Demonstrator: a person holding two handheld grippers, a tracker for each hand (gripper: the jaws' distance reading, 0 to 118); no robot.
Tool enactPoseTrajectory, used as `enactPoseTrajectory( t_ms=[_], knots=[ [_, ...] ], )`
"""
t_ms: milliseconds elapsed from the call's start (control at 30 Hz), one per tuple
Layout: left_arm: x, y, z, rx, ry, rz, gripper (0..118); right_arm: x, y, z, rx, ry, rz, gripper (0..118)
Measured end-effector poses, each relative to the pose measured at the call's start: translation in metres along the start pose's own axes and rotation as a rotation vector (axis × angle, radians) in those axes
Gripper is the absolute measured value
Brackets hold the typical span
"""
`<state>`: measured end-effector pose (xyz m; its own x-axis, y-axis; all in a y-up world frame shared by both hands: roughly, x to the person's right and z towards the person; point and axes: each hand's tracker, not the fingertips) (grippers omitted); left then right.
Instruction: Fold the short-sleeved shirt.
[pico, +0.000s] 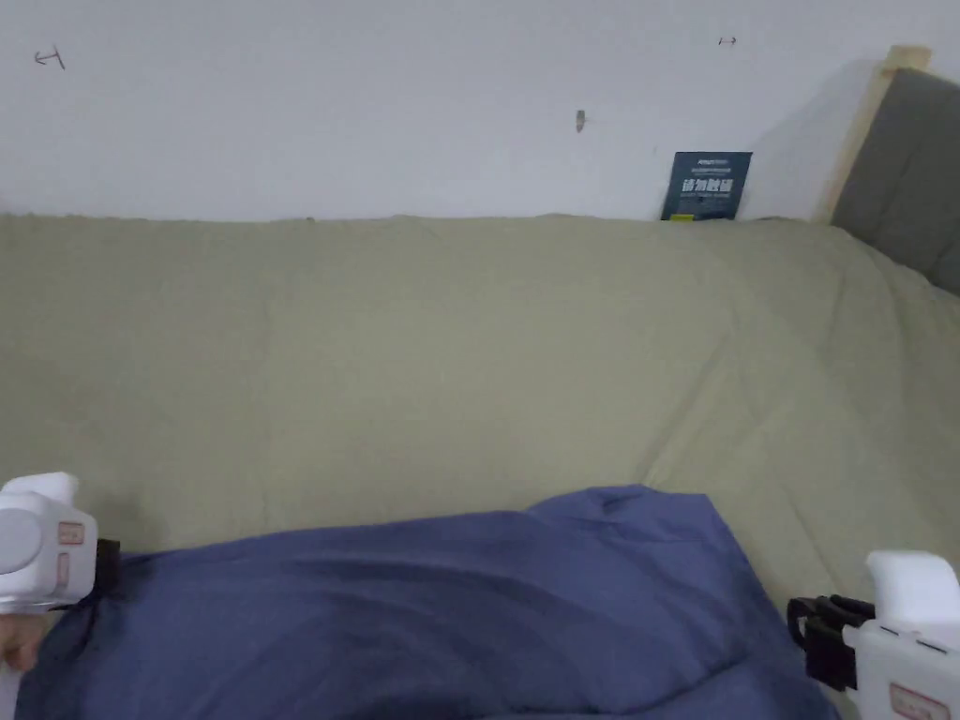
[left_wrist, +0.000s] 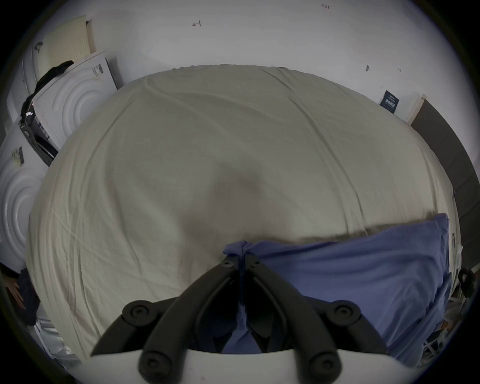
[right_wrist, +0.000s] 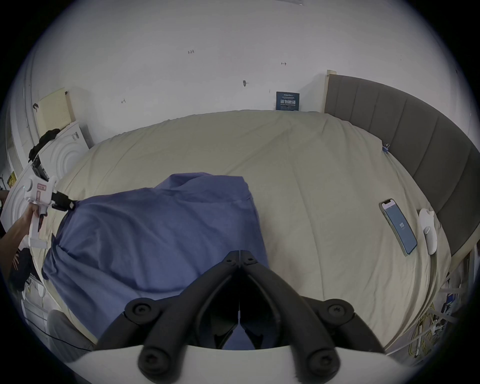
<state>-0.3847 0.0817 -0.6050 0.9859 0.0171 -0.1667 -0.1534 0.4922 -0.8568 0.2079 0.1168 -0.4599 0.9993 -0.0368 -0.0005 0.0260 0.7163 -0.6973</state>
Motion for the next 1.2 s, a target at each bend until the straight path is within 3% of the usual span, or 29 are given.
enactPoseTrajectory(
  t_ms=[133, 167, 200, 233, 267, 367, 533, 600, 733, 767, 800, 967, 1100, 1200],
  knots=[
    [0.0, 0.002, -0.001, -0.002, 0.001, -0.007, 0, 0.01, 0.034, -0.03, -0.027, 0.007, 0.001, 3],
    [-0.002, 0.003, -0.003, -0.003, -0.004, 0.008, 0, 0.012, 0.045, -0.042, -0.065, 0.012, 0.001, 18],
    [-0.003, 0.003, -0.003, -0.003, -0.008, 0.018, 0, 0.014, 0.054, -0.056, -0.115, 0.035, -0.007, 49],
    [-0.003, 0.003, -0.003, -0.001, -0.011, 0.021, 0, 0.015, 0.061, -0.073, -0.175, 0.048, -0.019, 103],
    [-0.003, 0.003, -0.003, -0.002, -0.013, 0.025, 0, 0.015, 0.066, -0.088, -0.212, 0.054, -0.023, 118],
    [-0.004, 0.004, -0.004, 0.001, -0.013, 0.018, 0, 0.018, 0.074, -0.124, -0.265, 0.045, 0.031, 118],
    [-0.005, 0.004, -0.006, 0.002, -0.018, 0.036, 0, 0.018, 0.082, -0.159, -0.305, 0.033, 0.045, 118],
    [-0.005, 0.005, -0.008, 0.004, -0.018, 0.027, 0, 0.019, 0.085, -0.163, -0.297, 0.028, 0.052, 109],
    [-0.006, 0.005, -0.012, 0.002, -0.016, 0.017, 0, 0.015, 0.087, -0.159, -0.269, 0.07, 0.077, 33],
    [-0.006, 0.005, -0.012, 0.002, -0.016, 0.021, 0, 0.013, 0.086, -0.158, -0.271, 0.088, 0.088, 17],
    [-0.006, 0.005, -0.012, 0.003, -0.016, 0.021, 0, 0.011, 0.085, -0.157, -0.282, 0.107, 0.094, 8],
    [-0.005, 0.005, -0.005, 0.011, -0.006, 0.002, 0, -0.003, 0.088, -0.13, -0.246, 0.101, 0.128, 7],
    [-0.009, 0.001, 0.011, 0.027, -0.008, 0.024, 0, 0.005, 0.1, -0.101, -0.187, 0.153, 0.048, 7],
    [-0.013, -0.001, 0.028, 0.042, -0.015, 0.025, 0, 0.01, 0.104, -0.077, -0.171, 0.177, 0.033, 7]
  ],
)
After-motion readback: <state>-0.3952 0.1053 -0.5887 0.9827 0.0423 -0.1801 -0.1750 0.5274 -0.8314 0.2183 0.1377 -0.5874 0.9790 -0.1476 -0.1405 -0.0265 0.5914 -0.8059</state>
